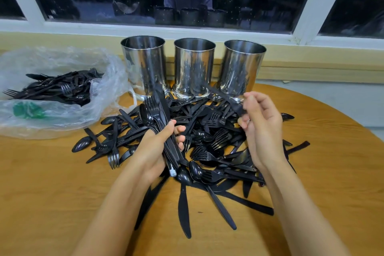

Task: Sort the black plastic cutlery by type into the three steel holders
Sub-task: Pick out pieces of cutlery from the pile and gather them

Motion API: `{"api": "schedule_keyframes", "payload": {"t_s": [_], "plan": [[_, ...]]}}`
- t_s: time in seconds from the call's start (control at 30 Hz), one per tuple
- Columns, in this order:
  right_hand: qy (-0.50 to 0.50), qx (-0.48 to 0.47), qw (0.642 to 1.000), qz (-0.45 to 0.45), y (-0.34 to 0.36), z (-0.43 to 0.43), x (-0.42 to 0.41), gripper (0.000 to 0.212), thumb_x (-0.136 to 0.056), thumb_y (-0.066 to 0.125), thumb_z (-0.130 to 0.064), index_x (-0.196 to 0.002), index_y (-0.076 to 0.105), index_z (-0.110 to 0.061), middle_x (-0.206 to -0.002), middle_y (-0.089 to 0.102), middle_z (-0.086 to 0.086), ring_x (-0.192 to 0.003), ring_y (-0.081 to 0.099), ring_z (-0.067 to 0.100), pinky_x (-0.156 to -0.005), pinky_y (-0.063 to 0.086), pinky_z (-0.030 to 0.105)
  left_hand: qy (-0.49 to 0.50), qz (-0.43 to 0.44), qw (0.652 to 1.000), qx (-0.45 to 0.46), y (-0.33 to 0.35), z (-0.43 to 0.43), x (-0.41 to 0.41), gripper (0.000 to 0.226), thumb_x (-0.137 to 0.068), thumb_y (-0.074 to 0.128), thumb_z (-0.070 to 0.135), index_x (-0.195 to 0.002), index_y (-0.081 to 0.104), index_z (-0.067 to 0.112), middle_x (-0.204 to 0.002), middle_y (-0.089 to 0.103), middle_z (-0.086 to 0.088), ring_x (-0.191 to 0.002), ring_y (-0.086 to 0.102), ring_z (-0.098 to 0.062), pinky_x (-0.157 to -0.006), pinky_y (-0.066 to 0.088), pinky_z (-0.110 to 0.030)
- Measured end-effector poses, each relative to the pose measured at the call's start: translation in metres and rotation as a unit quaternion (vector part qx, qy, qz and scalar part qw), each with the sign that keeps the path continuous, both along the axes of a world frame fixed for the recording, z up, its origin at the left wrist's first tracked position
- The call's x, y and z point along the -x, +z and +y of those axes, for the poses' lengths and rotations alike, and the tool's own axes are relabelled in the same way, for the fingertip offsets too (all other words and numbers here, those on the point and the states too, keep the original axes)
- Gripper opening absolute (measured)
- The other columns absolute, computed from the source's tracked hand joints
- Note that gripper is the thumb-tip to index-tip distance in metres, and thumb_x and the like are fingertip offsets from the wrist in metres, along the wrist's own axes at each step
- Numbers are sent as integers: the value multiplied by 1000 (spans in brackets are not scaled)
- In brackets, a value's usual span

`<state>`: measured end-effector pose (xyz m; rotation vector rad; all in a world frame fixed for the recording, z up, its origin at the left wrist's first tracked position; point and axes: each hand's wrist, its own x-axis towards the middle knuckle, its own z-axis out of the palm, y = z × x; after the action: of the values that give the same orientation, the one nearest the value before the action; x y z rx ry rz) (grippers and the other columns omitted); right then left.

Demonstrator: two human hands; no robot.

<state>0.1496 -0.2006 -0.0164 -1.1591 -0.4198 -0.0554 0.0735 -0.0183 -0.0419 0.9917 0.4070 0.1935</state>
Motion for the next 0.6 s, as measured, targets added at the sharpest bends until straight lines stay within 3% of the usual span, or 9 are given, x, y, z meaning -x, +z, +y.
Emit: {"api": "schedule_keyframes", "payload": {"t_s": [0.17, 0.27, 0.43, 0.6], "plan": [[-76, 186, 976, -82, -13, 0, -5, 24, -93, 59, -4, -109, 56, -21, -85, 55, -5, -72, 52, 7, -71, 47, 21, -6, 1, 1000, 5, 1, 1, 0, 15, -100, 50, 16, -96, 60, 6, -77, 68, -4, -65, 57, -15, -59, 53, -26], [-72, 228, 967, -85, -15, 1, -3, 32, -93, 59, -4, -114, 52, -27, -96, 58, -5, -74, 55, 4, -72, 49, 21, -28, -8, 999, 25, 1, 1, 1, 12, -100, 51, 16, -105, 58, 7, -72, 58, -3, -60, 53, -14, -54, 51, -25], [-88, 226, 970, -29, 2, -10, -5, 16, -87, 68, -8, -90, 69, -24, -85, 69, -11, -69, 58, -2, -65, 46, 16, -76, -14, 996, 53, 2, 0, 4, 17, -98, 50, 22, -104, 57, 8, -66, 39, 0, -50, 36, -8, -47, 40, -21], [38, 324, 940, -100, 53, -22, 4, 18, -89, 64, -5, -86, 72, -21, -73, 68, -19, -64, 55, -3, -63, 46, 11, -135, 6, 991, 12, 18, -17, 23, 44, -90, 50, 43, -114, 52, 6, -64, 39, 2, -49, 36, -7, -47, 39, -20]]}}
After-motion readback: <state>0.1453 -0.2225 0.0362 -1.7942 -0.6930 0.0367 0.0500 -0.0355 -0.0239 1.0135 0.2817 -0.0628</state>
